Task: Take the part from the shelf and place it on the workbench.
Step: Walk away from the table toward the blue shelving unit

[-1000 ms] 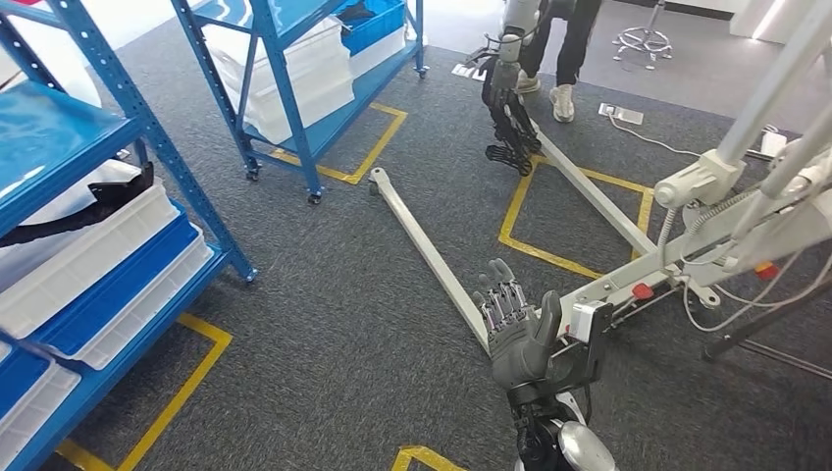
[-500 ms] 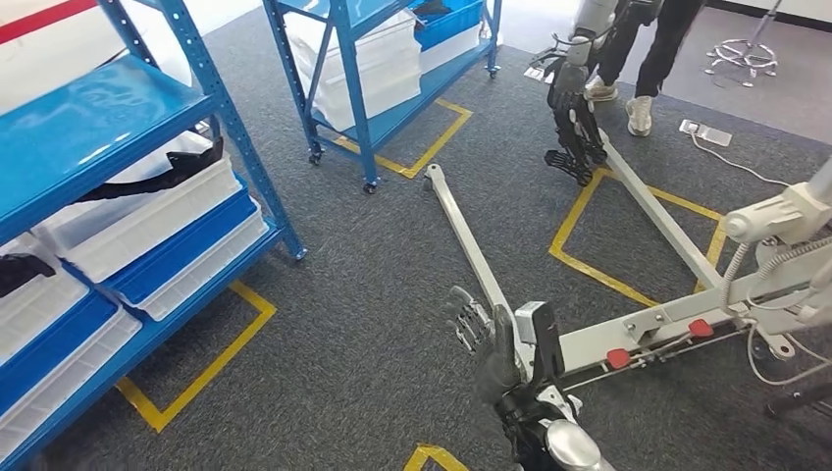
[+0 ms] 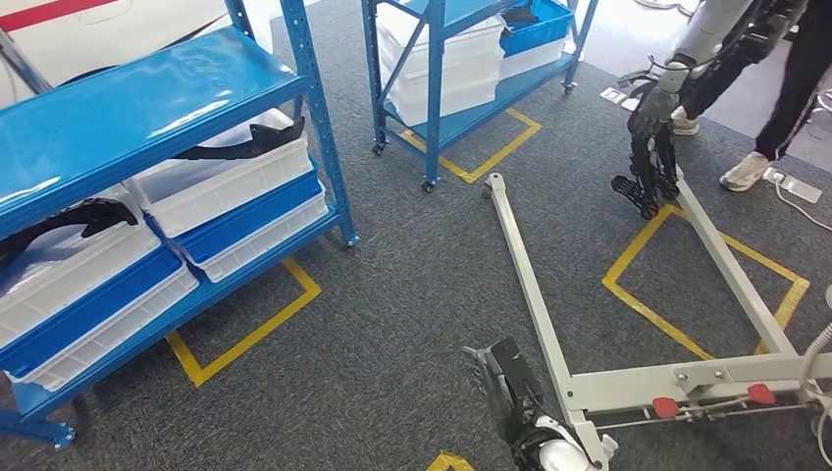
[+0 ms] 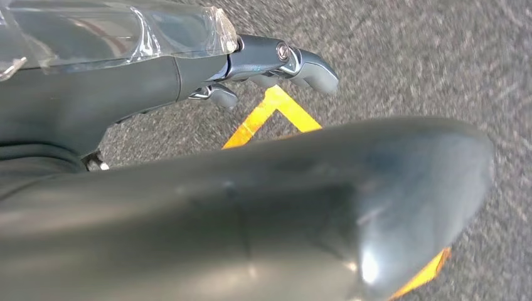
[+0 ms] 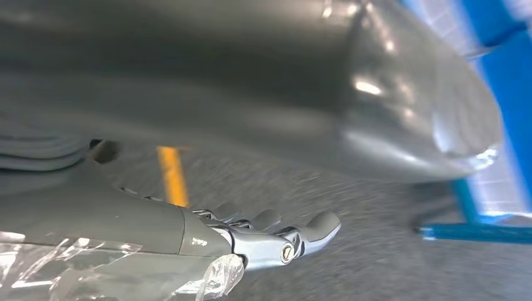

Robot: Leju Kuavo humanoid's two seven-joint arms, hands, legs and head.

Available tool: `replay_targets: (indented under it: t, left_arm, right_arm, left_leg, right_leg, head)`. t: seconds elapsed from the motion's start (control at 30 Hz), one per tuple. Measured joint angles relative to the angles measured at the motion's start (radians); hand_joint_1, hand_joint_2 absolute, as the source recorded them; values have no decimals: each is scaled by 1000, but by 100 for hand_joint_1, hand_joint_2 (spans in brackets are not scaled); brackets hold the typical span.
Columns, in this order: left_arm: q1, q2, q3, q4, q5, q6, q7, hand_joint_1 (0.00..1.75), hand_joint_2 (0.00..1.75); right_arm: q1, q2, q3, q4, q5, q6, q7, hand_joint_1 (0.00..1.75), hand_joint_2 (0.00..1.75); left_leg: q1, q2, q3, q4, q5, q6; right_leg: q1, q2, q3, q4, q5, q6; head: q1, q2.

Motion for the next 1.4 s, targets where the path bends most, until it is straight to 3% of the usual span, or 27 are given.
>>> replay_targets:
  t: [0.03, 0.1, 0.17, 0.23, 0.3, 0.37, 0.43, 0.47, 0.5, 0.53, 0.6, 0.67, 0.73, 0.8, 0.87, 0.93, 0.97, 1.0, 1.03, 1.1, 1.17, 1.23, 1.3, 1.33, 1.4]
  left_arm:
    - [0, 0, -3, 0, -3, -2, 0, 0, 0]
    - [-3, 0, -9, 0, -7, -5, 2, 0, 0]
    - [-5, 1, -13, 0, -12, -8, 5, 0, 0]
    - [-5, 1, -17, 0, -17, -10, 9, 0, 0]
    - [-6, 1, -25, 0, -19, -10, 11, 0, 0]
    - [-11, 1, -32, 0, -21, -12, 11, 0, 0]
    - [-14, 1, -36, 0, -22, -14, 12, 0, 0]
    - [-14, 1, -37, 0, -22, -15, 12, 0, 0]
    - [-14, 1, -38, 0, -22, -16, 13, 0, 0]
    - [-14, 1, -38, 0, -22, -16, 14, 0, 0]
    - [-19, 2, -40, 0, -22, -16, 14, 0, 0]
    - [-23, 2, -47, 0, -22, -17, 14, 0, 0]
    - [-23, 1, -53, 0, -22, -18, 14, 0, 0]
    - [-22, 1, -56, 0, -22, -18, 14, 0, 0]
    - [-25, 0, -60, 0, -23, -19, 15, 0, 0]
    - [-26, -1, -62, 0, -24, -21, 15, 0, 0]
    - [-26, -1, -63, 0, -24, -21, 15, 0, 0]
    - [-25, -2, -63, 0, -24, -21, 15, 0, 0]
    - [-25, -2, -64, 0, -25, -22, 15, 0, 0]
    - [-26, -1, -67, 0, -27, -22, 16, 0, 0]
    - [-28, -1, -72, 0, -31, -23, 17, 0, 0]
    - [-29, -1, -77, 0, -34, -23, 20, 0, 0]
    - [-29, -1, -80, 0, -37, -23, 24, 0, 0]
    - [-30, 0, -81, 0, -37, -23, 26, 0, 0]
    - [-34, 0, -84, 0, -39, -23, 29, 0, 0]
  right_arm:
    - [-1, 0, 7, 27, 17, 1, 4, 0, 0]
    - [-5, 0, 23, 77, 45, 2, 12, 0, 0]
    - [-7, 1, 43, 125, 67, 3, 23, 0, 0]
    - [-10, 8, 61, 175, 82, 3, 33, 0, 0]
    - [-14, 14, 75, 229, 92, 1, 47, 0, 0]
    - [-13, 17, 91, 286, 105, -4, 67, 0, 0]
    - [-7, 21, 109, 344, 126, -10, 91, 0, 0]
    - [-4, 24, 118, 370, 136, -13, 103, 0, 0]
    - [-2, 28, 127, 395, 145, -16, 113, 0, 0]
    - [0, 32, 134, 416, 150, -18, 120, 0, 0]
    - [1, 41, 147, 460, 148, -19, 130, 0, 0]
    - [2, 49, 155, 504, 128, -12, 135, 0, 0]
    - [6, 57, 157, 543, 101, -1, 139, 0, 0]
    - [12, 62, 157, 578, 83, 7, 146, 0, 0]
    - [24, 65, 159, 614, 74, 12, 154, 0, 0]
    - [39, 68, 161, 645, 70, 17, 165, 0, 0]
    - [45, 69, 162, 659, 68, 20, 172, 0, 0]
    - [50, 71, 164, 672, 66, 23, 180, 0, 0]
    - [53, 71, 165, 684, 65, 26, 190, 0, 0]
    - [58, 75, 170, 707, 69, 30, 211, 0, 0]
    - [61, 81, 179, 728, 82, 32, 232, 0, 0]
    - [63, 89, 189, 744, 95, 35, 257, 0, 0]
    - [68, 94, 199, 756, 106, 38, 282, 0, 0]
    - [71, 96, 203, 761, 110, 40, 293, 0, 0]
    - [79, 96, 213, 773, 115, 48, 317, 0, 0]
  left_leg:
    - [2, -14, 1, 2, -2, -4]
    - [2, -37, 0, 9, -9, -14]
    - [2, -52, -5, 12, -13, -25]
    - [5, -60, -9, 13, -16, -33]
    - [5, -20, -29, 59, -46, -43]
    - [3, 39, -91, 192, -116, -50]
    - [4, 59, -156, 321, -166, -53]
    - [4, 62, -161, 332, -162, -51]
    - [3, 66, -145, 301, -140, -48]
    - [1, 76, -109, 231, -106, -42]
    - [-11, 118, -28, 77, -48, -26]
    - [-21, 138, 3, 13, -30, -17]
    - [-18, 116, 5, 7, -25, -12]
    - [-10, 95, 13, -3, -16, -4]
    - [-5, 71, 17, -7, -12, 1]
    - [-4, 43, 17, -6, -12, 3]
    - [-4, 28, 18, -6, -12, 3]
    - [-2, 13, 19, -5, -13, 2]
    - [0, -1, 20, -2, -15, 0]
    - [2, -27, 18, 7, -22, -11]
    - [1, -44, 13, 14, -27, -22]
    - [4, -59, 9, 14, -28, -30]
    - [4, -31, -4, 41, -46, -39]
    - [4, -3, -23, 83, -70, -43]
    - [4, 48, -93, 225, -137, -51]
  right_leg:
    - [-4, 12, 32, -77, 45, 2]
    - [-12, 51, 89, -211, 102, 3]
    - [-11, 63, 104, -247, 107, -6]
    - [-6, 40, 104, -248, 109, -23]
    - [-6, 18, 107, -250, 109, -38]
    - [-3, -6, 108, -251, 106, -47]
    - [1, -34, 109, -251, 103, -50]
    - [2, -47, 109, -250, 102, -51]
    - [4, -59, 111, -250, 100, -50]
    - [5, -70, 114, -251, 99, -50]
    - [9, -92, 121, -251, 94, -45]
    - [11, -110, 128, -252, 89, -36]
    - [11, -124, 136, -254, 85, -25]
    - [9, -90, 130, -226, 61, -15]
    - [6, -32, 82, -115, -1, -9]
    - [5, -10, 17, 15, -51, -5]
    - [4, -7, 3, 37, -49, -4]
    - [3, -5, 9, 16, -25, -2]
    - [-1, 2, 34, -43, 12, 0]
    - [-9, 41, 99, -185, 74, 4]
    - [-11, 63, 125, -243, 88, -3]
    - [-7, 42, 126, -243, 88, -18]
    - [-8, 21, 129, -245, 88, -32]
    - [-8, 10, 130, -246, 88, -38]
    - [-5, -15, 131, -246, 84, -46]
  head:
    - [0, 0]
    - [1, 0]
    - [1, 0]
    - [1, 0]
    - [-2, 0]
    - [-5, 0]
    - [-6, 0]
    - [-7, 0]
    - [-7, 0]
    - [-7, 0]
    - [-7, 0]
    - [-6, 0]
    - [-6, 0]
    - [-6, 0]
    - [-2, 0]
    - [0, 0]
    - [0, 0]
    - [1, 0]
    - [1, 0]
    - [2, 0]
    - [2, 0]
    - [1, 0]
    - [-1, 0]
    - [-3, 0]
    - [-6, 0]
